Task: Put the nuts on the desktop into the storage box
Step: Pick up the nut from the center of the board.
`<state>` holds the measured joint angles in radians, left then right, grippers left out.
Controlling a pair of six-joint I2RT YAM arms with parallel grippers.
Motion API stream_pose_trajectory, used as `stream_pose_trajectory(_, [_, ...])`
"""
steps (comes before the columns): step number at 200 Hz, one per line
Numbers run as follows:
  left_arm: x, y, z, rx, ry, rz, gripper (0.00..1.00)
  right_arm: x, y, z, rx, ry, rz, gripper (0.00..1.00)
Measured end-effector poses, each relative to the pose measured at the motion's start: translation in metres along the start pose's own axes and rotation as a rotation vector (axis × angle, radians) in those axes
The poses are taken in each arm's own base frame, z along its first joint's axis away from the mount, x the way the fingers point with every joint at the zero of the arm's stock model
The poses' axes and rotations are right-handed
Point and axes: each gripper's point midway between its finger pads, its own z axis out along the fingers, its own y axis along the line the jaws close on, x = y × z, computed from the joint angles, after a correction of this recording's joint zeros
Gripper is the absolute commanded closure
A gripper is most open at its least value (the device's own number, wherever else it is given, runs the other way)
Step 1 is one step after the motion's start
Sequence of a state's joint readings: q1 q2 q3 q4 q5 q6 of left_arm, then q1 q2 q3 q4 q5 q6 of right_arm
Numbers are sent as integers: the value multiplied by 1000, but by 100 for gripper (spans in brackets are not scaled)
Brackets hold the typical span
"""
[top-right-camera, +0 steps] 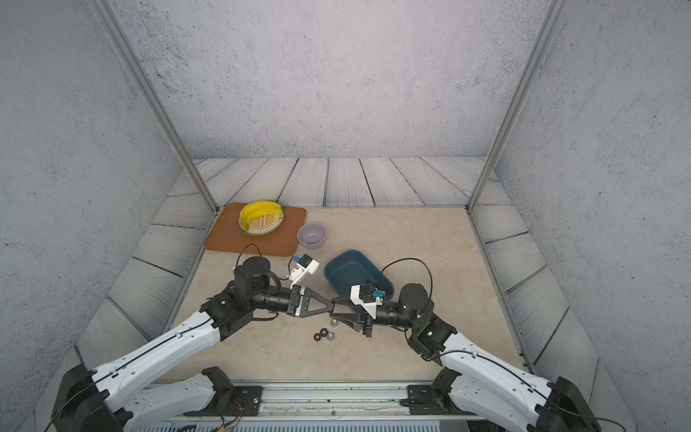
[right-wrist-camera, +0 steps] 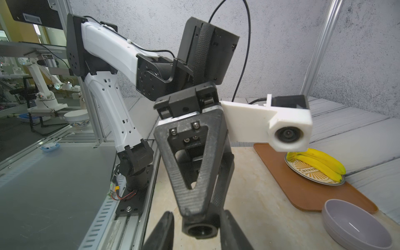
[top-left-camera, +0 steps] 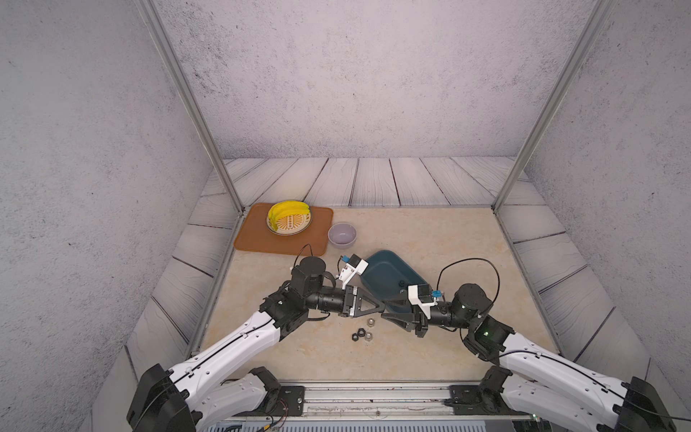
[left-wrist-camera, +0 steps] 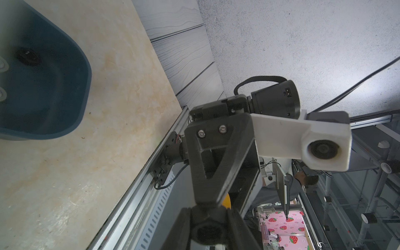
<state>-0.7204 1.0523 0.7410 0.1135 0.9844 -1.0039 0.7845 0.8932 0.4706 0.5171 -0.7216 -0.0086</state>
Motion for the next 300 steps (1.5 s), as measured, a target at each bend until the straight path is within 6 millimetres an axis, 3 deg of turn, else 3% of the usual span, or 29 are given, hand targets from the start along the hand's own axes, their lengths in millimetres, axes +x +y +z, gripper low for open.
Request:
stream_pose_trajectory(87, [0,0,0,0,-2,-5,86,1,-4,3,9,-3,16,63])
stream_pose_trajectory(159, [-2,0,0,3,-13,-2,84,0,-6,3,16,-10,29,88])
stream_pose_trajectory(209, [-4,-2,0,8,-19,-6,40,0,-9,4,33,4,45,91])
stream_pose_trajectory(259, [0,9,-5,-69,-35,10,1,7,-33,0,179,97,136,96])
stream_pose_trajectory(300, [5,42,-15,-261,-52,-1,2,22,-70,-12,412,228,221,96])
